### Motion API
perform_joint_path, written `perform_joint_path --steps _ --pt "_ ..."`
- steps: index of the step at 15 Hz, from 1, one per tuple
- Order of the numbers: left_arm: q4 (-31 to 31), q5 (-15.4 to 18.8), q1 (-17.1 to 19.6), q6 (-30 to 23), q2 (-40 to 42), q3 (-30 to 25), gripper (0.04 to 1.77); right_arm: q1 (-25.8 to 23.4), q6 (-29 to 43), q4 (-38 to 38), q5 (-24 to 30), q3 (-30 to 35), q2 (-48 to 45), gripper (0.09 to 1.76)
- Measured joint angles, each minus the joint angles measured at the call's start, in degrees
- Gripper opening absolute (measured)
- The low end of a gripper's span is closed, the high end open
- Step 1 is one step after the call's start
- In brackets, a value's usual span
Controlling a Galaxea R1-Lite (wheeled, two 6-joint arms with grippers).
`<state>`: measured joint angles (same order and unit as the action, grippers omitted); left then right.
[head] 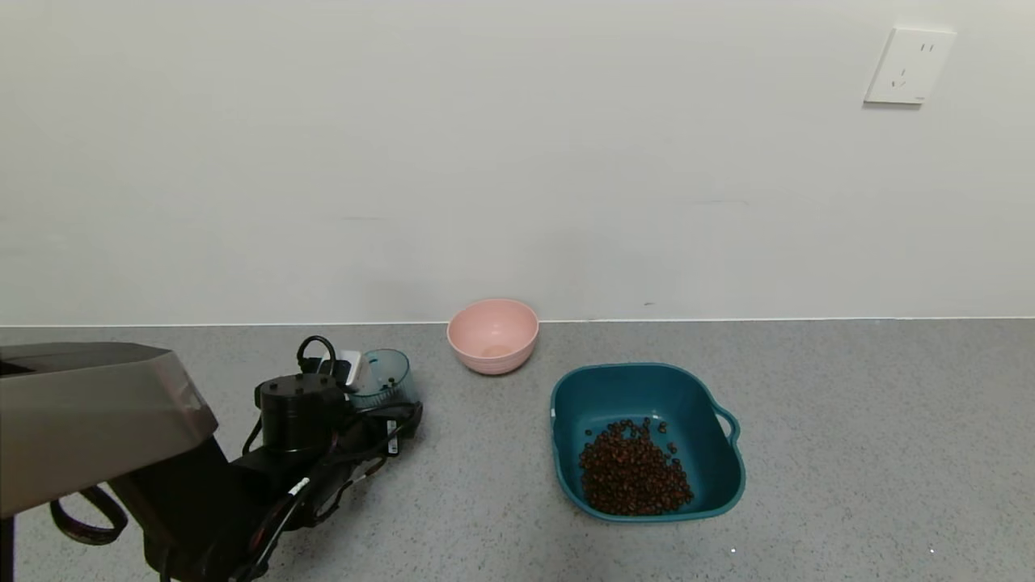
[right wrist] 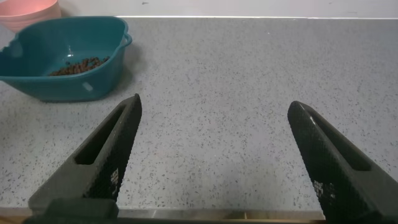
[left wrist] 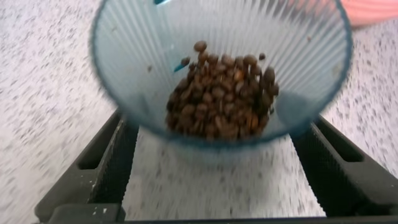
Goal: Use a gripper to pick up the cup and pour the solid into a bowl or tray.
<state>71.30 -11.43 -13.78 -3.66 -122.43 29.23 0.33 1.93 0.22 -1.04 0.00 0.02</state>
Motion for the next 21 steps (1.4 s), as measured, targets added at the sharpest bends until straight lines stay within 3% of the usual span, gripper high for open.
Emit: perform_joint_path --steps 5,13,18,21 --pt "-13.4 -0.2 0.1 -0.1 12.5 -0.4 1.67 0.0 0.0 0.0 0.0 0.0 0.0 1.71" --pt "-40.7 0.7 -0.1 0.0 40.4 0.0 1.7 0.0 0.0 0.0 0.0 0.0 0.0 1.71" --pt "-44.0 2.0 -0.3 0.0 52.7 -3.0 1.7 0.0 0.0 0.0 0.0 0.0 0.0 1.71" --pt "-49.5 2.2 -0.6 0.0 59.5 -3.8 1.71 0.0 0.0 0.0 0.0 0.0 0.0 1.71"
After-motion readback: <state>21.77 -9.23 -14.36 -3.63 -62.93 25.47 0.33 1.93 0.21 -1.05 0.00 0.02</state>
